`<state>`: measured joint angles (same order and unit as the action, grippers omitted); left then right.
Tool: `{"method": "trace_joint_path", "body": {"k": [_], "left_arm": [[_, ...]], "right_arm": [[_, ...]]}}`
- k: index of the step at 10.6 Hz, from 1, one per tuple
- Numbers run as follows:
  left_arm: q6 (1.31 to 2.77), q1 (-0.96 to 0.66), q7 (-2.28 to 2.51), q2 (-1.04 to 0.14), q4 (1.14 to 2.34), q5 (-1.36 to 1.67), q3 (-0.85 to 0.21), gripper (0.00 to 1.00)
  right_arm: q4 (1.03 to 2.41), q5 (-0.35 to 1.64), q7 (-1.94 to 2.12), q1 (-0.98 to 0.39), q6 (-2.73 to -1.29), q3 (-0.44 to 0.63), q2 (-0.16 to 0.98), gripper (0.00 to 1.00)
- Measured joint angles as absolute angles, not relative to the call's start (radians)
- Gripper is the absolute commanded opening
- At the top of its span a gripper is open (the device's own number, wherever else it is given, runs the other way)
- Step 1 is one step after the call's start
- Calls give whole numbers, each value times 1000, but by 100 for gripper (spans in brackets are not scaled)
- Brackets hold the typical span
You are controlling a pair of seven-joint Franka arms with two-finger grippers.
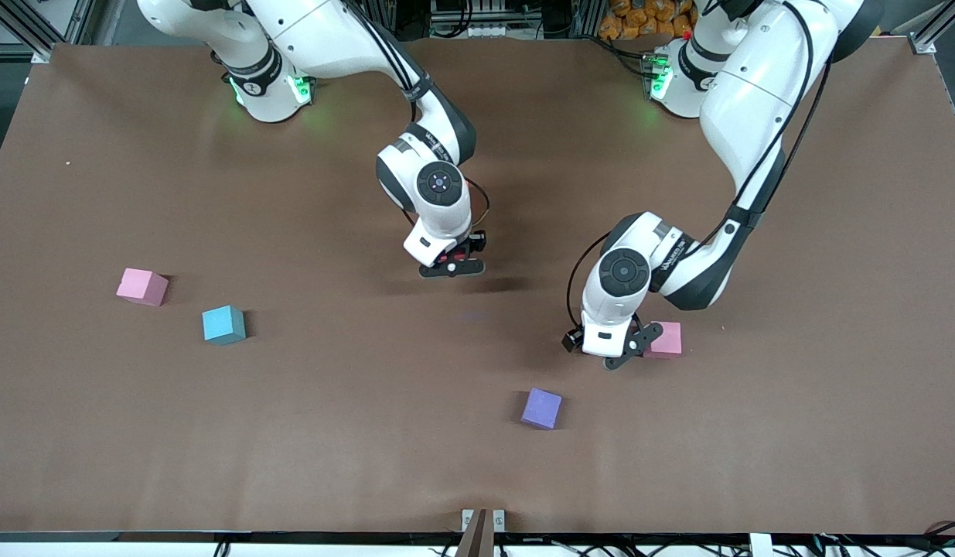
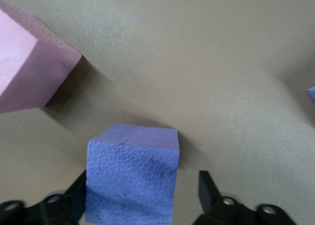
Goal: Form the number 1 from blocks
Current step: 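Grasp the purple cube with the left gripper while the right gripper holds red, then place the red cube next to the green cube with the right gripper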
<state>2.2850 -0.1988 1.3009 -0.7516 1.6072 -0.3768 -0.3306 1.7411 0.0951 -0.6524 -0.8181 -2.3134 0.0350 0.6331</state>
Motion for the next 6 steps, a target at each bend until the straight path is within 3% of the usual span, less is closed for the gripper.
{"method": "trace_joint_path", "body": {"k": [1, 2, 3, 6], "left_arm": [[2285, -199, 1286, -754, 1608, -377, -329, 0], [2285, -198, 1270, -754, 1607, -377, -329, 0], [2285, -197, 1262, -754, 1607, -377, -329, 0], [2244, -190, 1213, -741, 1611, -377, -331, 0]], "right_arm": [[1741, 95, -656, -818, -2313, 35, 633, 7], [1741, 95, -657, -818, -2313, 35, 633, 58], [1741, 95, -659, -818, -2313, 35, 633, 100], [1740, 95, -660, -813, -2313, 43, 633, 100]]}}
